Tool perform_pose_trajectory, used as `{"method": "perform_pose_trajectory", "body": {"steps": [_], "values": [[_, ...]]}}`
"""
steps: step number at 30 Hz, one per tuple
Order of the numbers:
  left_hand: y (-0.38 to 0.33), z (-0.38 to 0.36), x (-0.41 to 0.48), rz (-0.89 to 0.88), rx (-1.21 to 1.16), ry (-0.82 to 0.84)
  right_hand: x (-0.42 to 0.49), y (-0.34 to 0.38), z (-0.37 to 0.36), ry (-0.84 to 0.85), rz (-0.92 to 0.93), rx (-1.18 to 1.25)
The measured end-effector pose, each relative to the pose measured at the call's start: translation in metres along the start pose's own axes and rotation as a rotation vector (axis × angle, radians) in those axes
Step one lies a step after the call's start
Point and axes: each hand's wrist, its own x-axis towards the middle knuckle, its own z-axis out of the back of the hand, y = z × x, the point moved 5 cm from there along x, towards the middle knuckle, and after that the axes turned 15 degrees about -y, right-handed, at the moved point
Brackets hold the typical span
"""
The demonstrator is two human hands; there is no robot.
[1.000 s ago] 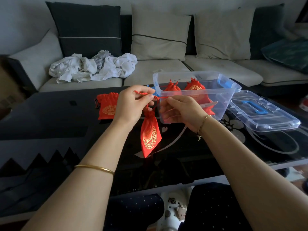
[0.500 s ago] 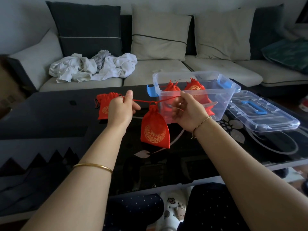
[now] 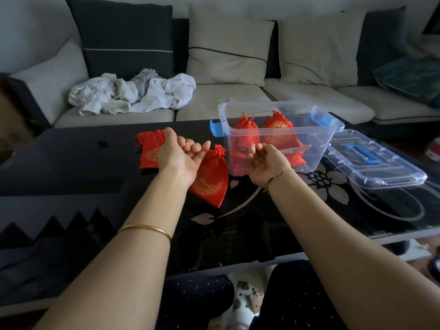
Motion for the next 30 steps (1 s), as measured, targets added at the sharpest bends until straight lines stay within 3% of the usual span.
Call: {"method": "perform_pose_trajectory", "body": {"steps": [3, 9, 12, 17, 23, 30], "values": [[-0.001, -0.004, -0.002, -0.127, 0.243, 0.038, 0.003, 0.006, 0.003, 0.012, 0.105, -0.123], [-0.004, -0.016, -0.017, -0.441, 0.897, 0.389, -0.018, 0.025, -0.018, 0.199, 0.464, -0.385], [0.003, -0.017, -0.021, -0.523, 1.063, 0.47, -0.029, 0.022, -0.035, 0.253, 0.651, -0.585], [0.004, -0.019, -0.023, -0.571, 1.097, 0.494, -0.034, 0.018, -0.045, 0.287, 0.784, -0.777], [0.007, -0.016, -0.019, -0.497, 1.076, 0.491, -0.03, 0.005, -0.038, 0.288, 0.597, -0.97], [0.006, -0.014, -0.015, -0.45, 0.963, 0.408, -0.034, 0.009, -0.037, 0.337, 0.784, -1.094]]}}
